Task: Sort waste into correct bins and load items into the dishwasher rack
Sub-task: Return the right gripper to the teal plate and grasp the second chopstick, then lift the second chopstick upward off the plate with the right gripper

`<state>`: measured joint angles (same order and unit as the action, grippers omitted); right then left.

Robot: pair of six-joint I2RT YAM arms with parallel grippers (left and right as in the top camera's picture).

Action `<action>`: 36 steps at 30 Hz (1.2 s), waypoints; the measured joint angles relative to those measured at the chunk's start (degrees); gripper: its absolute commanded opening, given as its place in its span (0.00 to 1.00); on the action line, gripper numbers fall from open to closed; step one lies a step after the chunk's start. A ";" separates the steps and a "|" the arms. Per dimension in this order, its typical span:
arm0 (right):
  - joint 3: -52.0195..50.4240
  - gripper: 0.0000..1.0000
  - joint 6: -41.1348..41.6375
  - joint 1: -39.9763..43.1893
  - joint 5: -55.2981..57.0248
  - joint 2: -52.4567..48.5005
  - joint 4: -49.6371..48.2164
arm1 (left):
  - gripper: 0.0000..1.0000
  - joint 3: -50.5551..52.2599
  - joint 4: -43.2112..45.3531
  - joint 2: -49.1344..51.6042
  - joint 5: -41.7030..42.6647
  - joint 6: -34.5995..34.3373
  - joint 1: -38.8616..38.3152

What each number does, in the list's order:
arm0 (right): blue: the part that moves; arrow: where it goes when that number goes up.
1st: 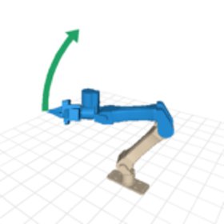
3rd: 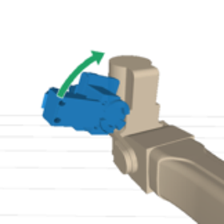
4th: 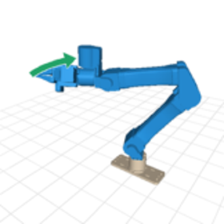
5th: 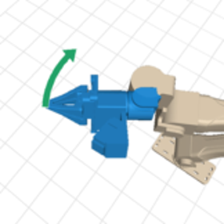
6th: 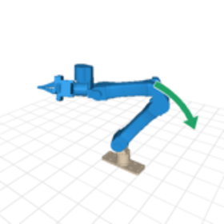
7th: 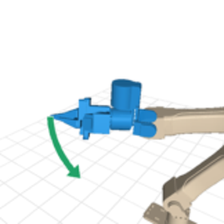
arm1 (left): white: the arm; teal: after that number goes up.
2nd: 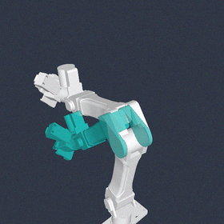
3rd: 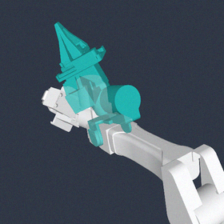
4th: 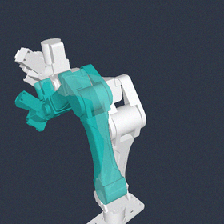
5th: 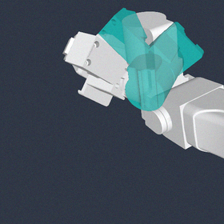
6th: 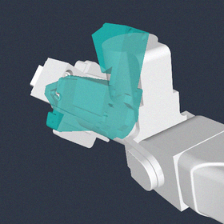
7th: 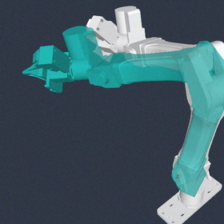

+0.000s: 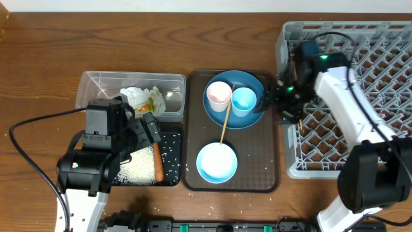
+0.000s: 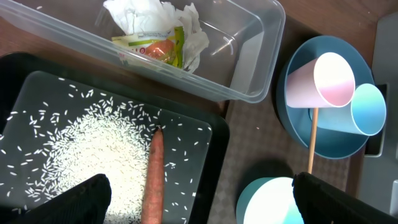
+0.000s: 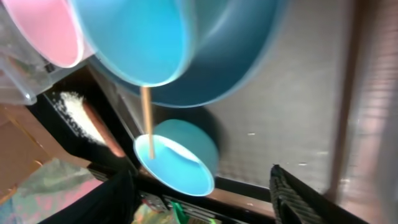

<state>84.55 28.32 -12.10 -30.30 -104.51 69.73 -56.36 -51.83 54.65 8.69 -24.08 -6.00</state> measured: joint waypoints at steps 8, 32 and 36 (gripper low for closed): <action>0.00 0.51 15.13 -13.22 8.15 0.00 -5.05 | 0.95 0.00 0.00 0.00 0.00 0.00 0.00; -0.48 0.61 26.99 -25.86 21.35 0.00 -10.75 | 0.95 0.00 0.00 0.00 0.00 0.00 0.00; -2.62 0.43 27.23 -25.86 21.40 0.00 -11.67 | 0.96 0.00 -0.02 0.00 0.00 0.00 0.00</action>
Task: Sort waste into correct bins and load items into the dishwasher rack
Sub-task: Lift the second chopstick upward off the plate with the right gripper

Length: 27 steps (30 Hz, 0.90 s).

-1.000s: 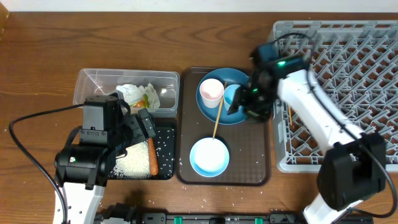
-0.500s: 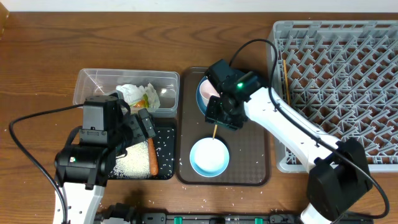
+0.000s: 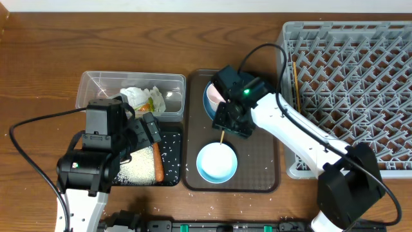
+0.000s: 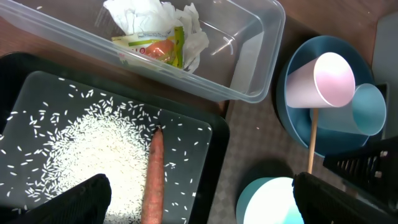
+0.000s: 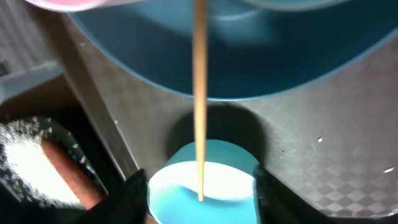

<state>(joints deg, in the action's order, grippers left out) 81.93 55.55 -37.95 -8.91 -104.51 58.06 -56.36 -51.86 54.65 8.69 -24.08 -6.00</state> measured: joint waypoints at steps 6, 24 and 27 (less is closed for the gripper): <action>-4.46 0.29 1.44 0.00 0.26 0.00 -2.08 | 0.96 0.00 0.02 0.00 0.00 0.00 0.00; -6.64 0.26 1.77 -0.55 -1.33 0.00 -5.31 | 0.96 0.00 0.00 0.00 0.00 0.00 0.00; -6.64 0.26 1.77 -0.55 -1.81 0.00 -5.20 | 0.96 0.00 0.02 0.00 0.00 0.00 0.00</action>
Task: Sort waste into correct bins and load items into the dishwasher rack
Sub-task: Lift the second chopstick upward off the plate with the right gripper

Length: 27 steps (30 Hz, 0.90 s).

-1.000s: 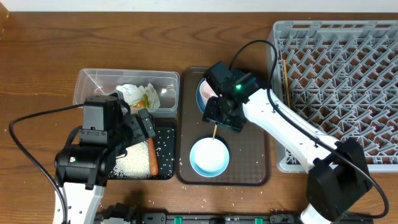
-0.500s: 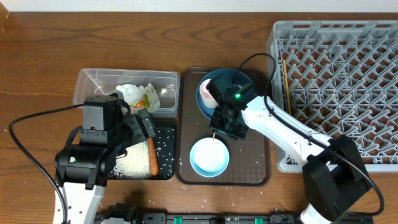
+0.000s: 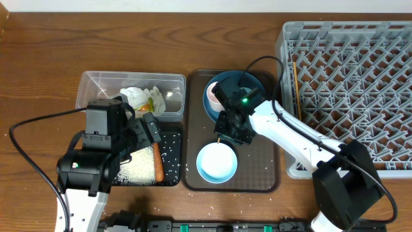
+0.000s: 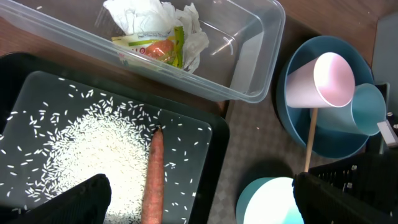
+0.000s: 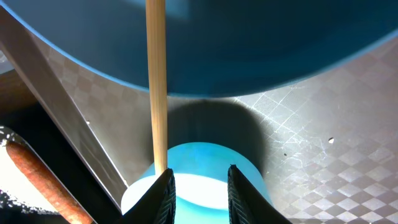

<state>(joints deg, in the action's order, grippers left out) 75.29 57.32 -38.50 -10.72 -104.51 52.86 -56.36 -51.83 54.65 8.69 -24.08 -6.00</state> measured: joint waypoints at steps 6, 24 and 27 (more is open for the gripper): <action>0.00 0.29 -0.07 0.00 -1.09 0.00 0.00 | 0.96 -0.02 0.00 0.00 0.00 0.00 0.00; 0.00 0.30 -4.00 3.19 -6.60 0.00 0.09 | 0.96 0.00 -0.02 0.00 0.00 -0.02 0.00; 0.00 0.30 -4.00 3.17 -6.75 0.00 -1.09 | 0.96 0.00 0.00 0.00 0.00 0.00 0.00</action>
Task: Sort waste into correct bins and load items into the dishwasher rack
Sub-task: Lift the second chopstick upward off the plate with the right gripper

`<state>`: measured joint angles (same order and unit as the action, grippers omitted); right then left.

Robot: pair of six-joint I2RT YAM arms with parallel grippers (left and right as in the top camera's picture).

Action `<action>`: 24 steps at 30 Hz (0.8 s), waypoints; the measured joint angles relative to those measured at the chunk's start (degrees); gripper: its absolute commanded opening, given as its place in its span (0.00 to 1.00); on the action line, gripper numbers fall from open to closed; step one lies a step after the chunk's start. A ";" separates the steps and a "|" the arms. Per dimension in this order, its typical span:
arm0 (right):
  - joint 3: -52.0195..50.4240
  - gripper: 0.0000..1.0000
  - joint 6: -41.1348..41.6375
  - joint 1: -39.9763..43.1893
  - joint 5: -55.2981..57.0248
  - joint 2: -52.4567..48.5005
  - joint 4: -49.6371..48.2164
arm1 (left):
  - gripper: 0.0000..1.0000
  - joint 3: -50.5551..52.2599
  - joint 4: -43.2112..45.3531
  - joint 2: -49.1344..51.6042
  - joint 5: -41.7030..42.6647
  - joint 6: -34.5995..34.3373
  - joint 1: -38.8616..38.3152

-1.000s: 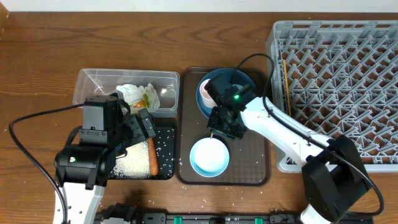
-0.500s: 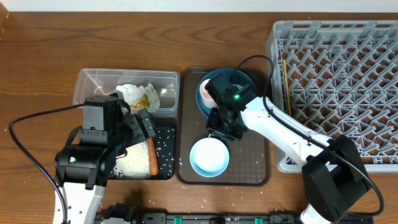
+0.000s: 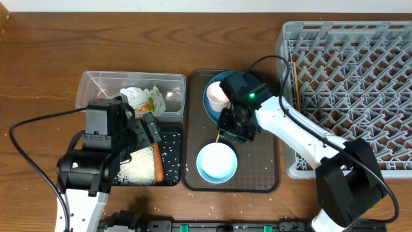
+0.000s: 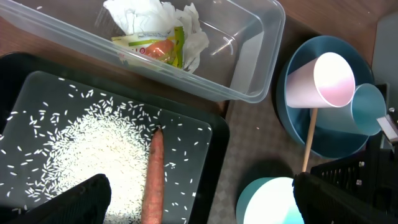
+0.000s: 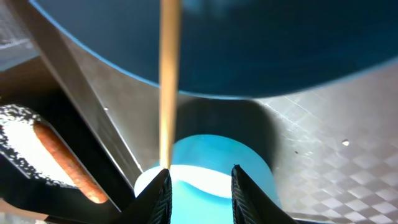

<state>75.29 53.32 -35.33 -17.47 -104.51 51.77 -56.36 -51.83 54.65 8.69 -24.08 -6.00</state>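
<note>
A wooden chopstick [image 5: 169,81] leans from the dark blue plate [image 4: 336,146] down to the light blue bowl [image 5: 211,162] on the brown tray [image 3: 257,167]. My right gripper [image 5: 198,171] is open low over it. Its left fingertip touches the stick's lower end, and nothing is between the fingers. A pink cup [image 4: 320,81] and a blue cup [image 4: 367,109] lie on the plate. My left gripper [image 4: 205,202] hangs wide open over the black tray [image 3: 170,161] of rice.
The grey dishwasher rack [image 3: 360,64] fills the right side. A clear bin [image 3: 96,87] at the back left holds crumpled paper and a wrapper. An orange stick-shaped piece [image 3: 158,161] lies in the rice on the black tray.
My right gripper has shifted slightly, so the chopstick now sits at its left fingertip. The stick's lower end has swung a little to the left. The left arm is unchanged.
My right gripper was first at the rack's left edge, beside the plate. Then it hung over the tray above the chopstick. After that it was lower, open with the stick just left of its fingers, and now it touches the stick's lower end. The left arm never moved.
</note>
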 measured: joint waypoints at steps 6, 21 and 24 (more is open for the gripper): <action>-0.02 0.27 -0.17 -0.26 -0.07 0.00 -2.78 | 0.96 0.00 0.00 0.00 0.00 0.00 0.00; -2.99 0.16 2.47 -2.86 2.08 0.00 -5.97 | 0.96 0.00 -0.02 0.00 0.00 0.00 0.00; -3.54 0.09 3.23 -2.89 2.49 0.00 -5.99 | 0.96 0.00 -0.02 0.00 0.00 0.00 0.00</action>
<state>71.75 56.55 -38.22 -14.98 -104.51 45.78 -56.36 -51.86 54.65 8.69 -24.08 -6.00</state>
